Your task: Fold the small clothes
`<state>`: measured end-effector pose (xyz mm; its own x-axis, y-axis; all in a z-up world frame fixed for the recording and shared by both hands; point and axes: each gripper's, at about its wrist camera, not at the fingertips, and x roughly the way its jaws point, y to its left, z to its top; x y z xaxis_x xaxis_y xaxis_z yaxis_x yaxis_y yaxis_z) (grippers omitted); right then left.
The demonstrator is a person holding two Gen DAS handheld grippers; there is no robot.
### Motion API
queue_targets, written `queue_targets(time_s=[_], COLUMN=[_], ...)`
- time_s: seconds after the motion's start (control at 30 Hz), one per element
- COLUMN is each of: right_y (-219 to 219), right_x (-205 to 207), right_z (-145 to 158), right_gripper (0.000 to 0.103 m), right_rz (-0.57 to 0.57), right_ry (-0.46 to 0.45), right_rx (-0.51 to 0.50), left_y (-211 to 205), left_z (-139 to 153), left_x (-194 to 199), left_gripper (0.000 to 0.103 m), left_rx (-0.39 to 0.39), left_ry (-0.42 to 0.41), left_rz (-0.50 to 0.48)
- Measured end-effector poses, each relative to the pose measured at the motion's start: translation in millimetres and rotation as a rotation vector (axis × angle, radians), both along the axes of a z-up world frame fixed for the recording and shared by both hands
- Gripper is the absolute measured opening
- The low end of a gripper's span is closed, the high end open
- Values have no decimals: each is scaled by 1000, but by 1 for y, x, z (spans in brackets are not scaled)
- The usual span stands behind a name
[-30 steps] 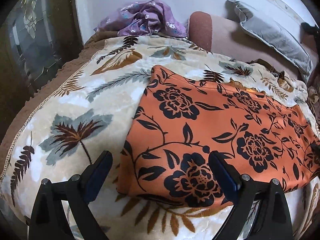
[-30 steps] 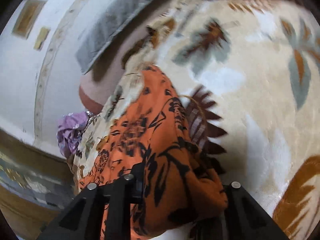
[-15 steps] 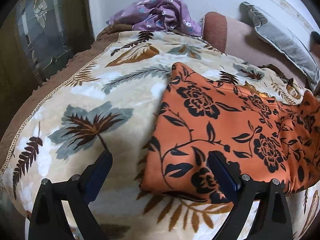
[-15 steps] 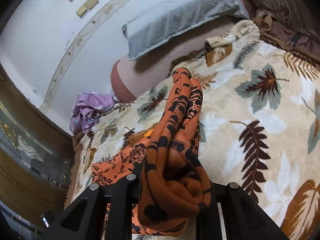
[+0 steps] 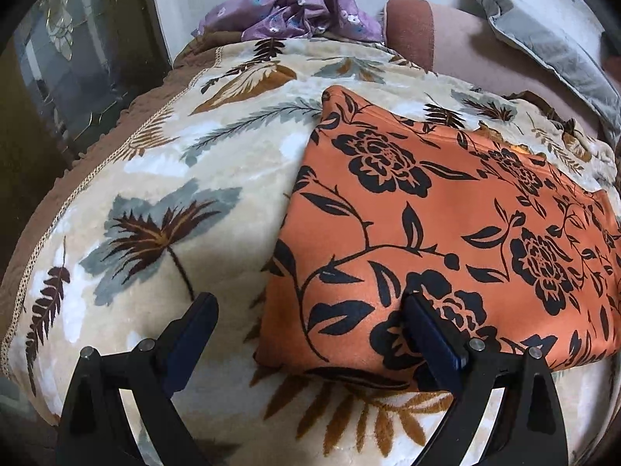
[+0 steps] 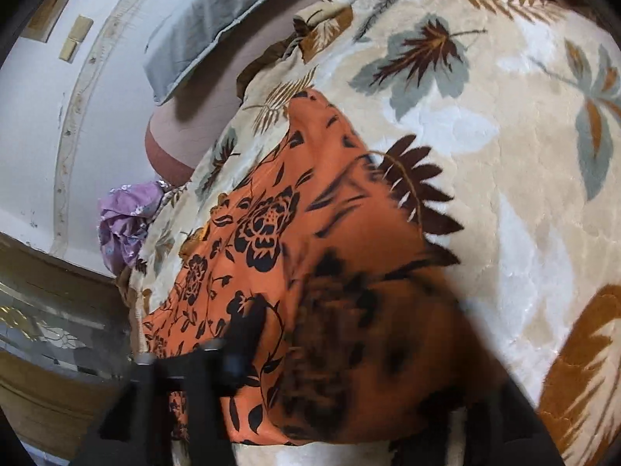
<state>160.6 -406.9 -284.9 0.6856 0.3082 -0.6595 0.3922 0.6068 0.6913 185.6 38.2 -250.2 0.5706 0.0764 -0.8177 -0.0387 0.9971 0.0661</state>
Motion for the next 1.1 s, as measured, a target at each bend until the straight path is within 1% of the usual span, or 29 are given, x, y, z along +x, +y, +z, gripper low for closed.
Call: queue_targets(time_s=[0.07, 0.13, 0.17, 0.2, 0.27, 0.4, 0.5, 0.57, 0.7, 0.83, 0.93, 0.97, 1.1], right_y=[6, 11, 12, 13, 14, 14, 16, 21, 40, 69, 93, 104, 146], right_x=[2, 4, 5, 6, 5, 4, 2, 2, 7, 16, 26, 32, 52], right_z=[4, 6, 6, 7, 7, 6, 14, 28, 66, 106, 124, 130, 144], right_gripper=[60, 53, 44, 39, 38, 28, 24, 22, 21, 21, 21, 21, 21], right_rz=[29, 48, 57, 55, 50, 35, 34, 40, 73, 112, 138, 149, 185], right_ry=[-21, -18, -13, -7, -5, 2, -10, -35, -97, -151, -162, -161, -151], right_rx=[-59, -92, -101, -111, -116, -129, -129, -136, -150, -154, -144, -140, -146], left_y=[0, 1, 2, 2, 3, 4, 8, 9, 17, 39, 61, 68, 92], left_z=[0, 0, 0, 1, 1, 1, 1, 2, 9, 17, 20, 20, 22], left_x=[1, 2, 2, 2, 3, 2, 2, 3, 2, 1, 1, 1, -2], left_gripper=[97, 97, 97, 97, 97, 97, 97, 97, 97, 97, 97, 97, 97], left_rx=[0, -6, -10, -14, -20, -25, -37, -45, -59, -80, -84, -74, -72], left_ry=[-3, -1, 0, 1, 3, 3, 6, 7, -10, -33, -39, -40, -47], left_rz=[-2, -1, 0, 0, 1, 1, 6, 11, 28, 86, 144, 167, 210])
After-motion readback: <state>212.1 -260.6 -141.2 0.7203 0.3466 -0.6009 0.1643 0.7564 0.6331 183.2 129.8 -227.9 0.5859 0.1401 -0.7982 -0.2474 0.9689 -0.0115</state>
